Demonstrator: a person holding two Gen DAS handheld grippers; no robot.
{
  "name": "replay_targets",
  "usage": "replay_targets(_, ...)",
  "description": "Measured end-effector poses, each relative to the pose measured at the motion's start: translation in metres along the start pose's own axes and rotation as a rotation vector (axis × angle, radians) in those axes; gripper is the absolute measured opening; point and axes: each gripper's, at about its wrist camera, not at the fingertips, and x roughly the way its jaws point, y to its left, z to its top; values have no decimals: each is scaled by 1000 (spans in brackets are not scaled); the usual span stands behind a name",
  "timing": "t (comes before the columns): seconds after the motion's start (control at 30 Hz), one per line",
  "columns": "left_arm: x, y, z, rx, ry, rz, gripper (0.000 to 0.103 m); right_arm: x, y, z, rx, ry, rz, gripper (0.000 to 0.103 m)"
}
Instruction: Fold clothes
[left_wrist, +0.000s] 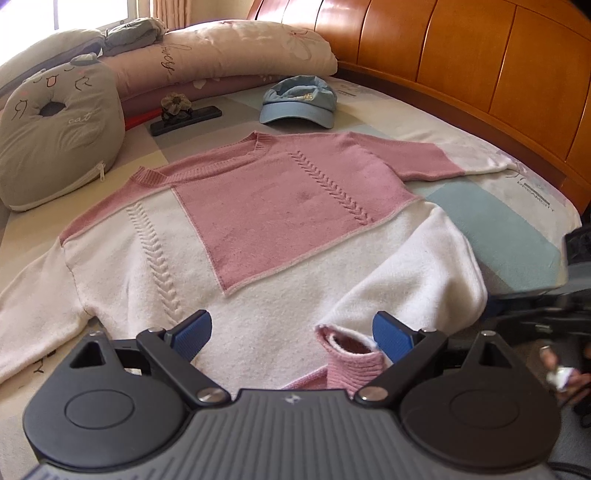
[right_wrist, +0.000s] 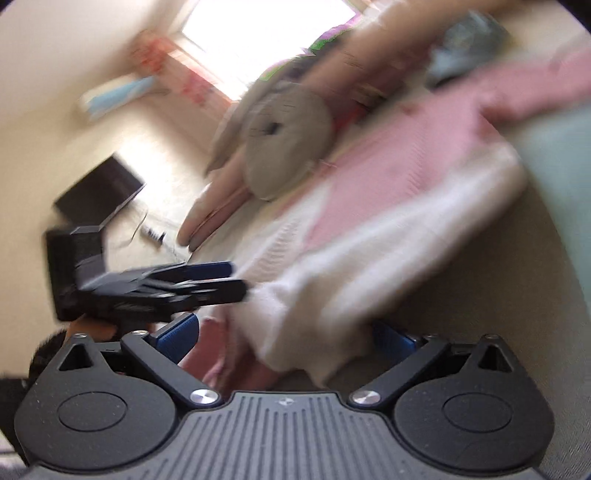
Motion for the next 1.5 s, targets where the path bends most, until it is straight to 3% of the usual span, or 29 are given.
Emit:
replay_targets(0.13,1,0,-2,3,5,0,94,2,-2,-4,6,-26,22,79)
replay_targets(0.2,1,1,-3,-7,11,7,94,7,10,-4,-48,-17,32,76)
replay_targets(0.27,1,2,-3,-19,13,11,94,16,20,-6,-123,8,-7,64)
replay_targets(0.37,-3,2,-3,-17,7,8,94,20,21,-10,-144,20,-77,37)
replay_targets(0.4,-5,1,-3,-13,5,7,94,15,22,-11,-139,9,-87,20)
replay_targets(0.43,-7,1,-4,-11,4,8,94,11,22,-12,-134,-2,-97,14)
replay_targets(0.73,-15,-9,-9,-4,9,-11,94,-42,30,-12,-58,-40,-147,11)
replay_targets(0.9,-25,-16,-12,12,4,-14,94,-81,25,-18,-29,-26,-225,11)
replay_targets(1.23,-29,-30,-19,32,17,-35,94,-158,-5,-16,60,-85,-350,10)
replay_targets(1.5,-30,-30,-22,51,14,-40,94,-167,-14,-6,39,-2,-464,9)
